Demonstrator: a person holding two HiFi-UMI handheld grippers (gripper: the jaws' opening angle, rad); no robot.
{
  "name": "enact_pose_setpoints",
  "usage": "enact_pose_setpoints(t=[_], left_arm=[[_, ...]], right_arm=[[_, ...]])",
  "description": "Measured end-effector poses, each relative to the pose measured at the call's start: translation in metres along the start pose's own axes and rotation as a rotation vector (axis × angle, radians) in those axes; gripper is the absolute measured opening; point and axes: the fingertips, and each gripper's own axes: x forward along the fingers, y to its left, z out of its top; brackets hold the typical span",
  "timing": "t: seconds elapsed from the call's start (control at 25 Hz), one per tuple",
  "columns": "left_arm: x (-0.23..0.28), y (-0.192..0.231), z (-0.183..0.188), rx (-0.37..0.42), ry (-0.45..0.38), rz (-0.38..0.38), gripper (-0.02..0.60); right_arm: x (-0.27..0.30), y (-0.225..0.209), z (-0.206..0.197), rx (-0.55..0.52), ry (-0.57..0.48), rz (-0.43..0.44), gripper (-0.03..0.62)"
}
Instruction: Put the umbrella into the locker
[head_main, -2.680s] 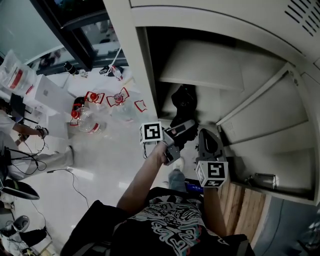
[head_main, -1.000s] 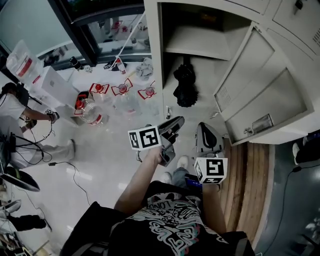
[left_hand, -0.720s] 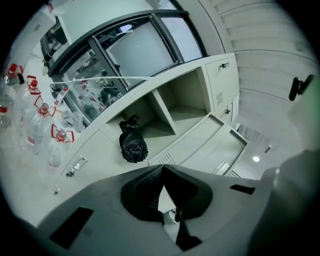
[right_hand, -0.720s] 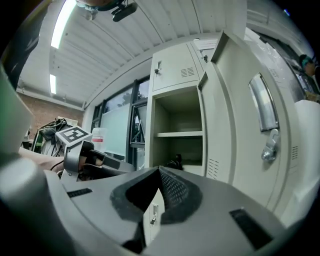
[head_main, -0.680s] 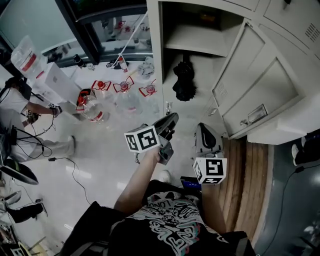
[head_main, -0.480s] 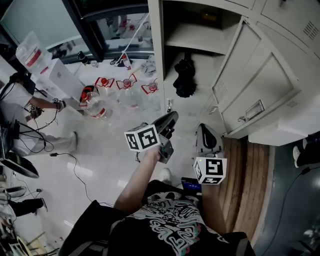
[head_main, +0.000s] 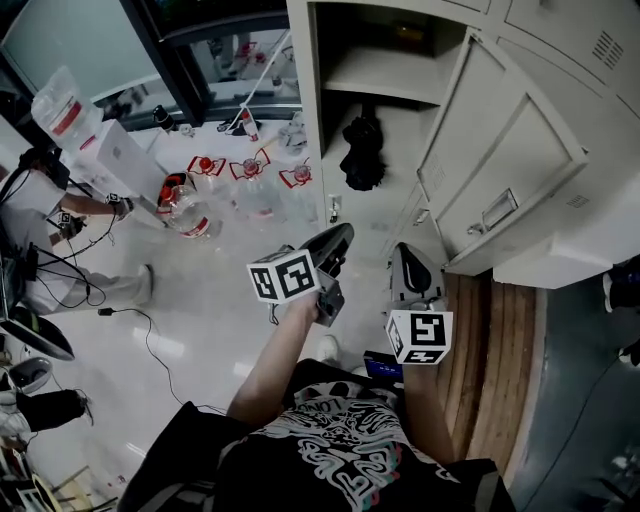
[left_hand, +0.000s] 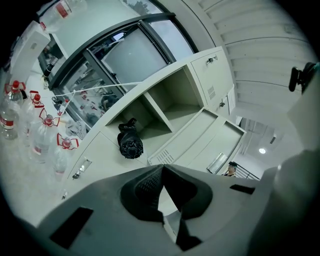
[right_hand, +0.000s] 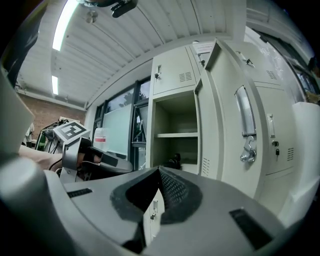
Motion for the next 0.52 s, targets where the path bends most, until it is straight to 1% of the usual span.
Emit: enact_pose_setpoints(t=[0.24,0.32,0.52], left_arm=[[0.0,0.007,0.006,-0.001,-0.007,0.027,0.014],[0.004,0.005,0.004,0.003,0.001,0.016,0.014],[0.014,0.001,0.001,0.057,0.039,0.0,0.014]], right_arm=[[0.004,0.0,0.0,-0.006,0.007,0.006,0.001],[0.004,0.001,-0.001,-0.01,0.01,0.012,0.002],[0.008,-0.005,0.0,-0.011,0.009,0.0,0.001]])
